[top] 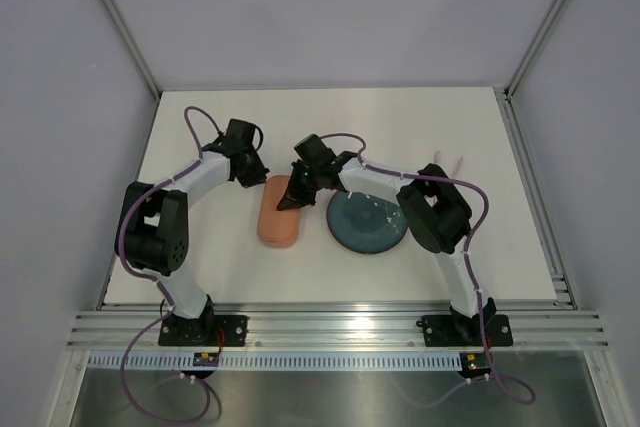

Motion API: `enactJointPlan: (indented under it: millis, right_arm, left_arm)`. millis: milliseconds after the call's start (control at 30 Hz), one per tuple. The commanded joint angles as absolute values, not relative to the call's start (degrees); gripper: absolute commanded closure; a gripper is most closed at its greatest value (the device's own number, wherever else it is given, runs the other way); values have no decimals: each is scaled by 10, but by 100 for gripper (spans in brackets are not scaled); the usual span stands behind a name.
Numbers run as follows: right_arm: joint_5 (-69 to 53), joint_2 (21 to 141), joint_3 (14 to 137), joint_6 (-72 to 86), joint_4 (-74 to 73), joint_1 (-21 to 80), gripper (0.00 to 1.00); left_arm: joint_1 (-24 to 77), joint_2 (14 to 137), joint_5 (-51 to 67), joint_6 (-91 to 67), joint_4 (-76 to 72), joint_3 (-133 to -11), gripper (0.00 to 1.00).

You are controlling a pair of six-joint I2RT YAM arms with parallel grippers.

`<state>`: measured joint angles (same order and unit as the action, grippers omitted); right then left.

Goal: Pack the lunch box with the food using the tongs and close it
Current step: Close the box lid on the packing box.

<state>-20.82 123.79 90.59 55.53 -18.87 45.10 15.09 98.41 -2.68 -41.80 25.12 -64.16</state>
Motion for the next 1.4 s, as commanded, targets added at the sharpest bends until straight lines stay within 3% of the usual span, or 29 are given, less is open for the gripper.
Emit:
enactJointPlan:
  millis: [0,667,1000,1367]
  right_arm:
    - [-148,1298,906,594,-215,461,100]
    - [-73,1192,964,473,-261,456,100]
    - [-76,1203,996,442,-277,453,100]
    - [15,1258,1104,379,-371,450,100]
  left_arm:
    - [145,983,12,-402,222,-686,100]
    - [133,821,18,-367,326,-640,100]
    - [133,798,54,-363,316,-597,100]
    - [156,800,97,-366,294,-543,100]
